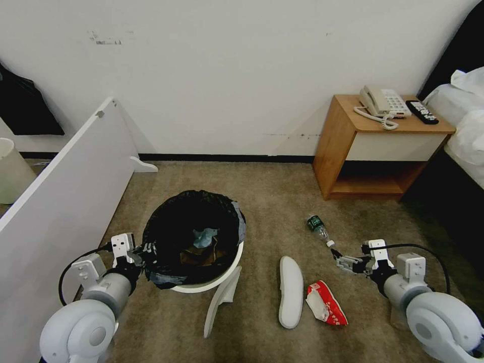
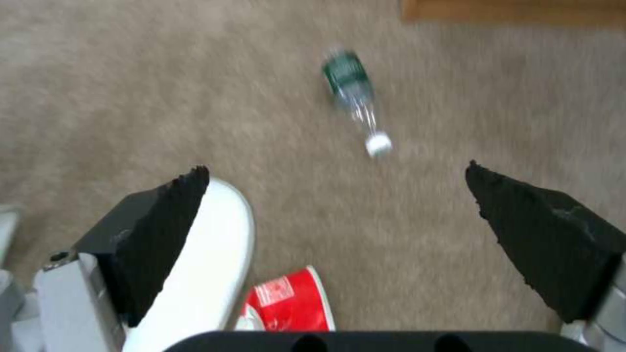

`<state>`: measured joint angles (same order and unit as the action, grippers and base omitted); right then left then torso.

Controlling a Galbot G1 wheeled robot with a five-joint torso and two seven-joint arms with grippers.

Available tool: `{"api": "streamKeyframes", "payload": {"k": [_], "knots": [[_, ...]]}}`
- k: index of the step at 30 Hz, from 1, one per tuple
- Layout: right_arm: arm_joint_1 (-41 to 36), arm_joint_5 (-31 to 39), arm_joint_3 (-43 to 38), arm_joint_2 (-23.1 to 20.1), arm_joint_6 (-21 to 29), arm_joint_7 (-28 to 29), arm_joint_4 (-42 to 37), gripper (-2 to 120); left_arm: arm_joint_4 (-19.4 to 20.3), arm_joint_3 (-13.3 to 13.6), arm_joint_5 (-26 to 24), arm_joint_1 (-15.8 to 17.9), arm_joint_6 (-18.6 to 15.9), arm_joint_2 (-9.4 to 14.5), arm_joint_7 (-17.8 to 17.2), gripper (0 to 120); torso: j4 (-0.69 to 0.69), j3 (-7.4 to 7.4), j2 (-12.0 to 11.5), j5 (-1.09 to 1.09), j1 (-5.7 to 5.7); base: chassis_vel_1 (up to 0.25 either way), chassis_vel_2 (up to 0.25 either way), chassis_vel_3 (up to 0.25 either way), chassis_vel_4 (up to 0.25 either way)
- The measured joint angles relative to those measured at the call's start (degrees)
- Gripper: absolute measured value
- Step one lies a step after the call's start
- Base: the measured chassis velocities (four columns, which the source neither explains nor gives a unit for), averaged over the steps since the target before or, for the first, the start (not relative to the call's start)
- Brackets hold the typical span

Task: Pick up the trash bin, then pick up the garbage from the floor and place it into the trash bin.

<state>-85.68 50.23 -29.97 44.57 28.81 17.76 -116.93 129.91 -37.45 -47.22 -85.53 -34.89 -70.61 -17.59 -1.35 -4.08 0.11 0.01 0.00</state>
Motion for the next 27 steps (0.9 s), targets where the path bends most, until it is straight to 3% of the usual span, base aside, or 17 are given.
{"api": "streamKeyframes", "payload": {"k": [11, 20, 27], "knots": [[6.35, 7.15, 8.54, 2.20, 3.88, 5.16, 9.74, 100, -2.95, -0.99, -0.88, 0.92, 0.47, 0.66, 0.56, 1, -0.01, 0.00, 0.00, -0.01, 0.00, 0.000, 0.000, 0.000, 0.000], [7.04, 10.51, 11.47, 2.17, 6.65, 7.96, 12.02, 100, -4.57, -0.23, -1.29, 1.46, 0.59, 1.36, 1.26, 1, -0.01, 0.00, 0.00, -0.01, 0.00, 0.000, 0.000, 0.000, 0.000], [6.78, 11.52, 13.08, 0.93, 7.34, 8.70, 12.95, 100, -5.20, 0.81, 0.34, 1.10, 0.88, -0.12, 2.19, 1, -0.01, 0.00, 0.00, -0.01, 0.00, 0.000, 0.000, 0.000, 0.000]]}}
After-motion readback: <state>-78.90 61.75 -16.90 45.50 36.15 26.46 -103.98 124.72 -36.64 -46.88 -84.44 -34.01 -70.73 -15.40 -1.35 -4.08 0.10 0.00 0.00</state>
